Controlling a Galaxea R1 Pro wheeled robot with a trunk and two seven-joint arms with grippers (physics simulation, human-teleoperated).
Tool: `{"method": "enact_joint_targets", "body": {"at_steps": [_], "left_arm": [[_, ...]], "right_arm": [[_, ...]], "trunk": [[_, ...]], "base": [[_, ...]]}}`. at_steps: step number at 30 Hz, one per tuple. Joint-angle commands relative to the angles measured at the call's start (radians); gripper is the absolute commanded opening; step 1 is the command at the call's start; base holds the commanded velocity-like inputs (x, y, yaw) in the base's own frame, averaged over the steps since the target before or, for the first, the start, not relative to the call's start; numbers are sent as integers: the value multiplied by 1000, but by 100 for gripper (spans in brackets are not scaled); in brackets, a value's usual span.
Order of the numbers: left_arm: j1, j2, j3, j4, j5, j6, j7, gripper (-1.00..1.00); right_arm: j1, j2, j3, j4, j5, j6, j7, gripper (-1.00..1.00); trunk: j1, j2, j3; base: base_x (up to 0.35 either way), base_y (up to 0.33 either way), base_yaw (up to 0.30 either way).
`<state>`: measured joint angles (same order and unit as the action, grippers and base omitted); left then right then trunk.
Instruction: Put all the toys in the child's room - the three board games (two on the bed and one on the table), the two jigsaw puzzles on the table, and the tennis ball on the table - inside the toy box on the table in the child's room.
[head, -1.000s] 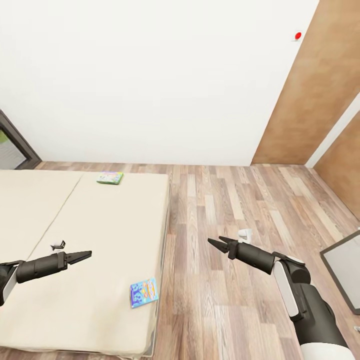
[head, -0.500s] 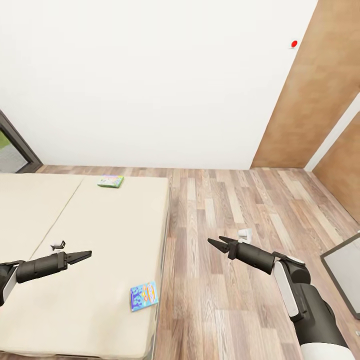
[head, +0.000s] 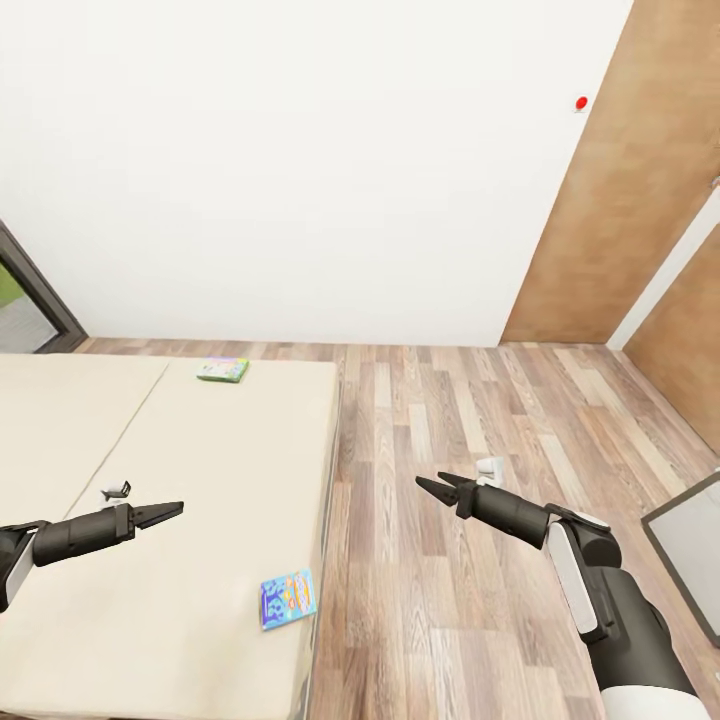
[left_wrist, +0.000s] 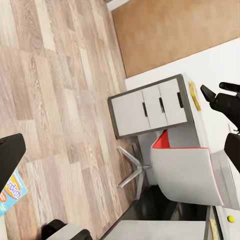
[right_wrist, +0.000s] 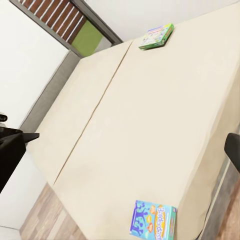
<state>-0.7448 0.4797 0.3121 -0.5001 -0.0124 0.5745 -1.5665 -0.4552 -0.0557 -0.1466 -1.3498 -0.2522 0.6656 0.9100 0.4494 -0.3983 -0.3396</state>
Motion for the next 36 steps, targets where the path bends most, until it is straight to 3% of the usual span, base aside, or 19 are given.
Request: {"method": "enact_joint_targets", "body": {"at_steps": [1, 36], "left_arm": [[-1, 0, 1, 0, -1, 10, -4, 100], [-1, -1, 1, 0, -1, 11, -4, 100]], "right_arm": [[-1, 0, -1, 0, -4, 6, 1, 100], [0, 0, -1, 0, -3, 6, 0, 100]], "trunk": [[1, -2, 0], [1, -2, 58]], "base": [[0, 0, 0], [0, 0, 0]]}}
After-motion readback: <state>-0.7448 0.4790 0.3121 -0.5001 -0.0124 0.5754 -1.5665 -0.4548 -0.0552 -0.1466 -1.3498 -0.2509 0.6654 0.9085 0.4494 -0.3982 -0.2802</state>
